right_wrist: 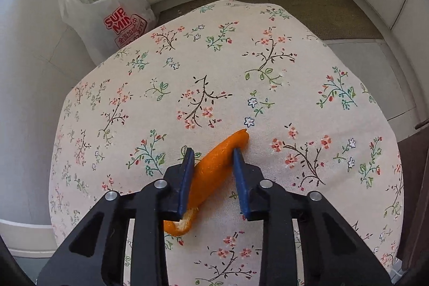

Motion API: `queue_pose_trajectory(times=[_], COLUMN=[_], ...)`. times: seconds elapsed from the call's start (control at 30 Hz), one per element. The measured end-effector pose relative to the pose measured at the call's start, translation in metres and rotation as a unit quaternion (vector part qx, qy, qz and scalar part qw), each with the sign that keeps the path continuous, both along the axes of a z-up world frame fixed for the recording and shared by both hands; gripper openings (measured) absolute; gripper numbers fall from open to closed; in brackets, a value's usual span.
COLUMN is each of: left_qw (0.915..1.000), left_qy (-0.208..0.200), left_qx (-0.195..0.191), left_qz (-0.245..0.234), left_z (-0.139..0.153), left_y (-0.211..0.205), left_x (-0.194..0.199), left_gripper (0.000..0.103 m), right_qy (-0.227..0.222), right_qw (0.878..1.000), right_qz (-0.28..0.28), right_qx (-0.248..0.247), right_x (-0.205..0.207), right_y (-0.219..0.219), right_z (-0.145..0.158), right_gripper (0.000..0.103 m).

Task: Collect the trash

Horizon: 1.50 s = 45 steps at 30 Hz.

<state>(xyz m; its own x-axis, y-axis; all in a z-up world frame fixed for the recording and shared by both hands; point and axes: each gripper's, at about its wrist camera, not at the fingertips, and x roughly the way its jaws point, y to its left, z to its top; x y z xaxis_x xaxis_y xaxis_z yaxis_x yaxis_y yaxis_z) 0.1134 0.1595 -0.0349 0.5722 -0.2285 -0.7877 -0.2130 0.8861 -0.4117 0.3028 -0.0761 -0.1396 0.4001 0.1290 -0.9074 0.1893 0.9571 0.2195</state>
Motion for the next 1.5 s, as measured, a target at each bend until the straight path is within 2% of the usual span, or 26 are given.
queue_pose_trajectory(times=[0.1,0.4,0.73,1.07,1.17,1.23,1.27,1.3,1.33,1.37,1.4,1.5], left_qw=[1.0000,0.9999,0.9992,0.9977,0.9969,0.9968,0.9969,0.9969,0.9968,0.9967,0.9967,0.9970], left_qy=[-0.006,-0.010,-0.038,-0.065,-0.074,-0.074,-0.074,-0.073,-0.072,-0.072,-0.072,-0.066], left_qx=[0.003,-0.004,-0.007,0.001,0.003,0.004,0.001,-0.001,-0.002,0.000,0.001,-0.003], left_qz=[-0.002,0.001,-0.004,-0.020,-0.026,-0.028,-0.029,-0.030,-0.034,-0.037,-0.039,-0.040], left_z=[0.003,0.005,0.022,0.038,0.043,0.043,0.043,0.042,0.042,0.042,0.041,0.038], left_y=[-0.001,0.004,0.000,-0.018,-0.024,-0.030,-0.031,-0.033,-0.035,-0.036,-0.038,-0.036], left_x=[-0.002,-0.005,-0.013,-0.026,-0.030,-0.032,-0.033,-0.032,-0.032,-0.032,-0.031,-0.027], left_gripper=[0.026,0.026,0.026,0.026,0.026,0.026,0.026,0.026,0.026,0.026,0.026,0.026], right_qy=[-0.014,-0.050,-0.127,-0.213,-0.220,-0.206,-0.188,-0.168,-0.143,-0.115,-0.096,-0.015], right_qw=[1.000,0.998,0.990,0.974,0.972,0.975,0.979,0.984,0.988,0.993,0.995,0.999], right_qz=[0.001,0.023,0.068,0.078,0.082,0.078,0.075,0.065,0.051,0.032,0.012,-0.019], right_qx=[0.012,0.029,-0.009,-0.007,-0.005,-0.011,-0.012,-0.006,0.009,0.024,0.036,0.047], right_x=[-0.006,-0.033,-0.082,-0.147,-0.162,-0.165,-0.162,-0.157,-0.149,-0.141,-0.135,-0.101], right_y=[-0.008,-0.020,-0.020,-0.054,-0.065,-0.070,-0.072,-0.076,-0.082,-0.087,-0.091,-0.092], right_z=[0.006,0.031,0.104,0.182,0.192,0.188,0.181,0.170,0.156,0.140,0.124,0.072], right_gripper=[0.016,0.009,0.008,0.007,0.007,0.008,0.010,0.023,0.039,0.074,0.080,0.078])
